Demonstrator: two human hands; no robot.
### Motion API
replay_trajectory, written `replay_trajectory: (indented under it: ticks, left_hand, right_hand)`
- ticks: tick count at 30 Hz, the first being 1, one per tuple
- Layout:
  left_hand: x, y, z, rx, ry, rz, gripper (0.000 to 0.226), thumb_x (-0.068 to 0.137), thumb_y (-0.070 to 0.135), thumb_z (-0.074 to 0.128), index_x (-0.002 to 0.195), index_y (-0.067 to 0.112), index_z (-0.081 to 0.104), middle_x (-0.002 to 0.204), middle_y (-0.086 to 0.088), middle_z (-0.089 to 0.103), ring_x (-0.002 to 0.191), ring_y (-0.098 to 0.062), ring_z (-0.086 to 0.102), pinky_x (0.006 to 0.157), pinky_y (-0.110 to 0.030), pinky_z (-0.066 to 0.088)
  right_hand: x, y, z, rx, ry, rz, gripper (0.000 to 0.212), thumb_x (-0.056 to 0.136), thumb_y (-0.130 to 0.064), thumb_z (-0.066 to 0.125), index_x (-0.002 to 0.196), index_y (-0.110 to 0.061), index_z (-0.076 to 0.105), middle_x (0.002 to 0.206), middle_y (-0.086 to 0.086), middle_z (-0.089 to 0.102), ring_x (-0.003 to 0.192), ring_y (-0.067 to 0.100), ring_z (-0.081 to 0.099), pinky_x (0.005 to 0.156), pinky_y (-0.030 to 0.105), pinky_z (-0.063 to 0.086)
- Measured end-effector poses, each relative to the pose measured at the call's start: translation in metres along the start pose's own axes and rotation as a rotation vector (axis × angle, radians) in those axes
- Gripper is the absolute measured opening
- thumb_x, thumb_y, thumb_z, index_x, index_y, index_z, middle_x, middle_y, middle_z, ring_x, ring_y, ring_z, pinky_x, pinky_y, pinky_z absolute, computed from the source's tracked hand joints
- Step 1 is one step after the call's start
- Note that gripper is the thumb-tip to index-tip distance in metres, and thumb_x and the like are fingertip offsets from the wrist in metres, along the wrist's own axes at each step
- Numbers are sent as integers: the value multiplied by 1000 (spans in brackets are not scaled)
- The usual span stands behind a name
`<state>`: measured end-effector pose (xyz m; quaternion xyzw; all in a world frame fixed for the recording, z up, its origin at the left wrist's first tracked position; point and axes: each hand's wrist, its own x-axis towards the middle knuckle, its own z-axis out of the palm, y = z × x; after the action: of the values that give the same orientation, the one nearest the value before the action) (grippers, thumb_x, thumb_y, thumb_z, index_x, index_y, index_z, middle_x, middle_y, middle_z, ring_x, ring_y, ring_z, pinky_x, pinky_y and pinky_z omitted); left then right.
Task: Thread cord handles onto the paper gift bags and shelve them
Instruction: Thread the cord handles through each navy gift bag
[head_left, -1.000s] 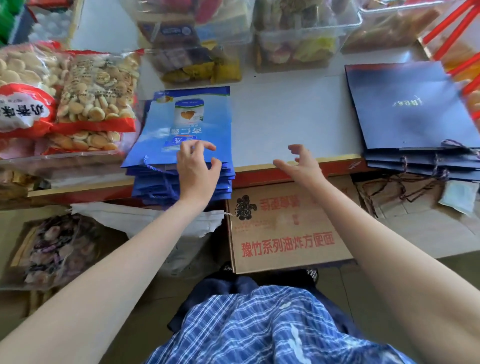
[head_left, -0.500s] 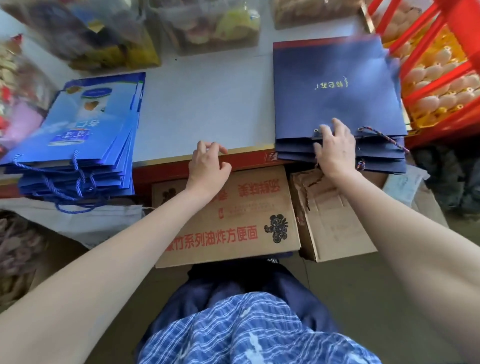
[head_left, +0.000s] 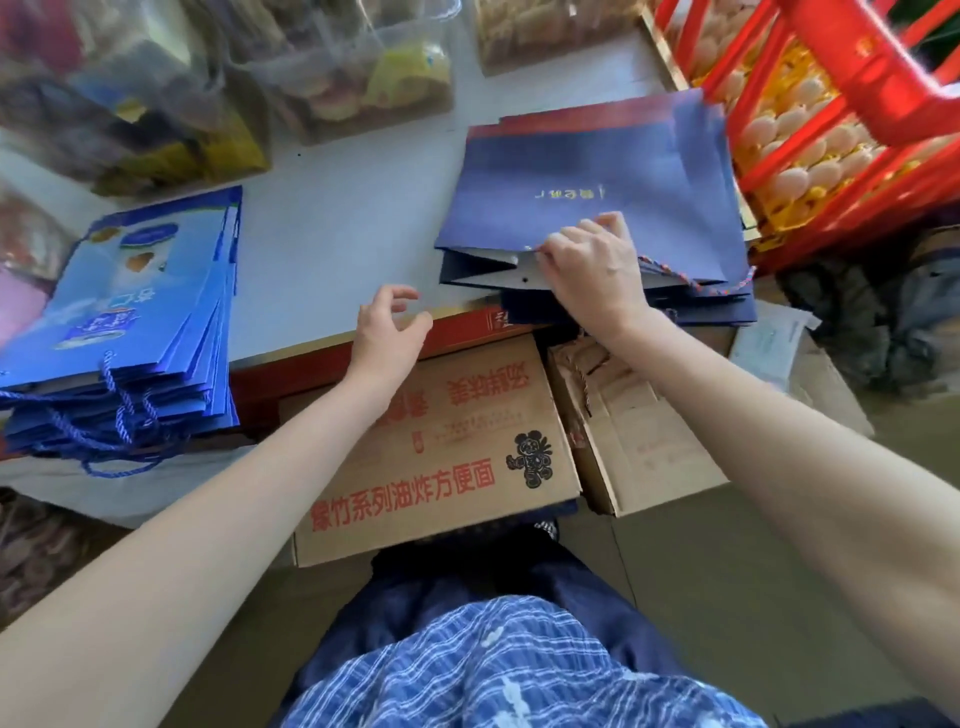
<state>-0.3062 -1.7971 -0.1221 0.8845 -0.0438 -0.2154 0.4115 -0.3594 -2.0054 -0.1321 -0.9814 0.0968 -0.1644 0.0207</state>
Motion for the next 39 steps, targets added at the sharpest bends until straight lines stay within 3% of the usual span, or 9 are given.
replay_trajectory:
  ticks: [4,8,11,14,22,28,31,35,39]
  left_hand:
    - [0,-9,4,-183,-116,-252,11,94,19,48,102,21,56,111,-2,57,87,-10,55,91,-36,50]
    - [7,-23,4,-410,-175,-483,28,96,11,46,121,9,56,105,-5,58,86,-14,60,74,-25,50]
    - [3,-22,19,-424,-256,-533,29,93,13,52,121,6,56,100,-6,63,83,-14,63,68,-22,50]
    - [1,-21,33,-476,-305,-518,28,94,10,50,122,8,55,107,-8,63,92,-16,62,71,-21,51]
    - [-2,-15,36,-832,-185,-652,20,94,5,50,114,2,50,112,-14,60,99,-22,61,80,-26,50]
    - [13,-17,1,-869,-118,-614,16,93,6,54,108,-1,53,99,-12,60,80,-19,63,75,-26,53]
    - [20,-21,-13,-826,-136,-615,25,91,11,58,113,1,53,99,-9,58,90,-22,60,76,-27,50]
    - [25,-28,-27,-864,-142,-600,24,90,6,59,113,4,53,114,-13,60,82,-20,62,75,-28,51]
    - [29,-27,-39,-807,-170,-464,13,91,1,55,100,10,58,103,-5,62,81,-15,60,67,-23,52]
  right_hand:
    - [-40,-29,6,246,-36,-108,7,72,-18,63,70,-13,68,69,1,69,70,23,63,78,32,29]
    - [-71,-4,3,200,-383,350,47,79,-34,70,116,-7,57,124,11,50,113,33,44,89,39,33]
    - [-78,-4,9,26,-510,376,44,83,-40,63,109,-6,54,119,12,45,111,31,40,85,37,32]
    - [-78,-18,17,18,-527,300,23,90,-21,51,98,-1,60,112,13,51,107,32,42,82,38,32]
    - [-64,-56,-11,504,-544,524,32,95,-21,48,89,8,62,92,19,66,88,30,58,70,33,38]
    - [-50,-83,-31,762,-663,462,27,96,-23,49,76,-9,58,86,3,73,65,2,54,55,9,36]
    - [-43,-98,-38,977,-673,465,28,98,-17,44,73,-5,49,75,5,71,69,2,63,58,20,39]
    - [-39,-117,-54,1144,-644,504,22,100,-13,41,81,-4,49,69,3,61,86,28,70,58,28,39]
    - [-37,-136,-71,1035,-678,474,30,98,-20,48,73,-4,56,76,10,70,76,18,67,75,38,47]
